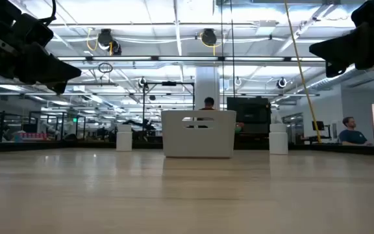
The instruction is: Pick and place pill bottles into a basket
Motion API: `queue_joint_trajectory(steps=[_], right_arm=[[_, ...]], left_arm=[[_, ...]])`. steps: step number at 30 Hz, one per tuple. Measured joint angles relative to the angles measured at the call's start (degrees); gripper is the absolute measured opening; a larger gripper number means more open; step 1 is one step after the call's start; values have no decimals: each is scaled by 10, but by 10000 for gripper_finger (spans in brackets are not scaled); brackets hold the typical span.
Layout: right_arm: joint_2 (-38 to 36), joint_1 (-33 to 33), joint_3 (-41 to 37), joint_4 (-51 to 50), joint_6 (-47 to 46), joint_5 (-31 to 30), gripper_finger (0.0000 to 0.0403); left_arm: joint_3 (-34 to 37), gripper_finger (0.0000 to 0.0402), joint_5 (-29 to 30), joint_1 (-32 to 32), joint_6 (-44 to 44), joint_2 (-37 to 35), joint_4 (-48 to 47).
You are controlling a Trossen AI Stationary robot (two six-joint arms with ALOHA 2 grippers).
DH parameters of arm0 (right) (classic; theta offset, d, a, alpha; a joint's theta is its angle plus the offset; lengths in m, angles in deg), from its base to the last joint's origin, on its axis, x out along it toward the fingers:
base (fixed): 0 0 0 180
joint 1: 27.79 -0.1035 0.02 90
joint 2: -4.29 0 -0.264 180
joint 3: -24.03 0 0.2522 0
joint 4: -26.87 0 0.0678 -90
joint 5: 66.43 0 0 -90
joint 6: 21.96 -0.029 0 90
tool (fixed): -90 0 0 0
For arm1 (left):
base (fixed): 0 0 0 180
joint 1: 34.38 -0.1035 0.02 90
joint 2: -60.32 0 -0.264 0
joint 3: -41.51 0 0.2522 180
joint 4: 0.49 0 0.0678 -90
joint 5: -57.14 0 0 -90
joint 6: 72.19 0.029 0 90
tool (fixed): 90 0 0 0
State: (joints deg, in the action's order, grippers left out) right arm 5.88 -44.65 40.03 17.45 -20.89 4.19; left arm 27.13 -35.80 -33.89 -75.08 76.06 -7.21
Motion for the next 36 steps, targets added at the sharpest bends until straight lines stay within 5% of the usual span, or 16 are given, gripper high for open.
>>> queue_joint_trajectory(steps=[12,21,36], right_arm=[[0,0,0,0,0,0,4],[0,0,0,0,0,0,4],[0,0,0,49,-65,0,4]], left_arm=[[0,30,0,0,-3,0,0],[0,5,0,0,-11,0,2],[0,57,5,0,-6,0,5]])
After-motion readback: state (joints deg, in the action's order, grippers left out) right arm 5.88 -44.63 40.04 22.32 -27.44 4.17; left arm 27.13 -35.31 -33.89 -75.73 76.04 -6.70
